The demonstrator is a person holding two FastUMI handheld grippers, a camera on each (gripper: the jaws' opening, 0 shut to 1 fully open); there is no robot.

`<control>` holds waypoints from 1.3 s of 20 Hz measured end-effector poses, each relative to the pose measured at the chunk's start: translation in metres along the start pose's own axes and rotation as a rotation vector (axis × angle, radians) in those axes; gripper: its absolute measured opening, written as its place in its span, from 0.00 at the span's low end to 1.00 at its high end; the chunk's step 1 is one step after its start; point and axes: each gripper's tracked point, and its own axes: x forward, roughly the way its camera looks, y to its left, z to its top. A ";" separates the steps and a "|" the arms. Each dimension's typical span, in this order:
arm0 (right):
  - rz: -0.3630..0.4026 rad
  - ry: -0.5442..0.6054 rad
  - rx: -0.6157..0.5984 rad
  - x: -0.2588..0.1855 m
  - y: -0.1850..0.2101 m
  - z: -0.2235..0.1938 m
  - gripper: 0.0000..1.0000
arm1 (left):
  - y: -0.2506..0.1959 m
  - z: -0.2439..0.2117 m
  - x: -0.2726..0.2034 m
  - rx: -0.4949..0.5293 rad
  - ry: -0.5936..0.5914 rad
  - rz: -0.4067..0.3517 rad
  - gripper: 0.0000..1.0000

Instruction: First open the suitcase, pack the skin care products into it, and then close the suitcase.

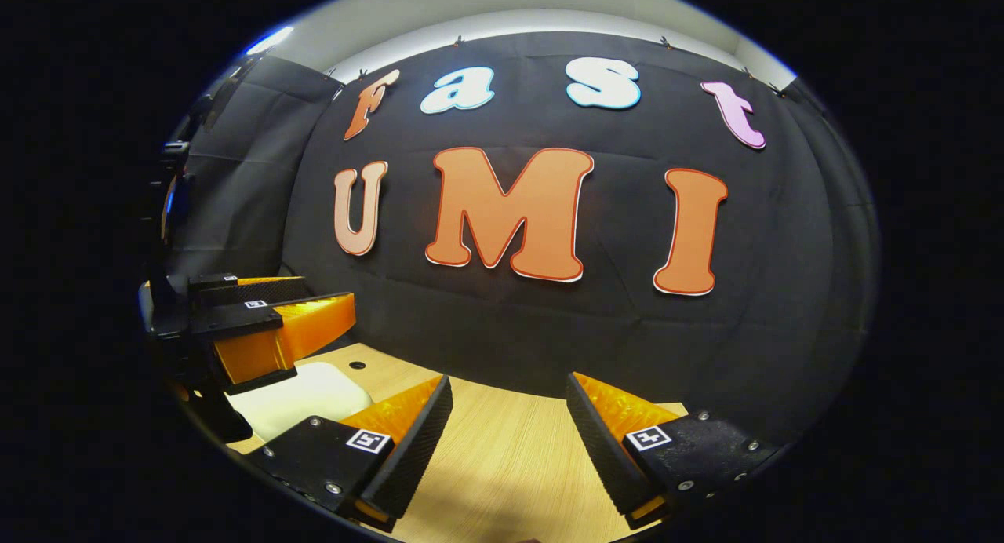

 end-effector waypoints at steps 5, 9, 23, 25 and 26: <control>-0.005 -0.001 0.002 0.001 -0.014 0.007 0.94 | -0.008 -0.004 -0.004 -0.003 0.002 -0.020 0.98; -0.007 -0.003 0.002 -0.002 -0.021 0.008 0.94 | -0.014 -0.007 -0.004 0.001 0.012 -0.032 0.98; -0.013 -0.004 -0.013 -0.006 -0.033 0.007 0.95 | -0.029 -0.019 -0.001 -0.023 0.047 -0.049 0.98; -0.011 -0.005 -0.016 -0.005 -0.033 0.006 0.95 | -0.028 -0.019 0.000 -0.024 0.050 -0.042 0.98; -0.013 -0.004 -0.018 -0.004 -0.035 0.006 0.95 | -0.027 -0.020 -0.001 -0.024 0.051 -0.038 0.98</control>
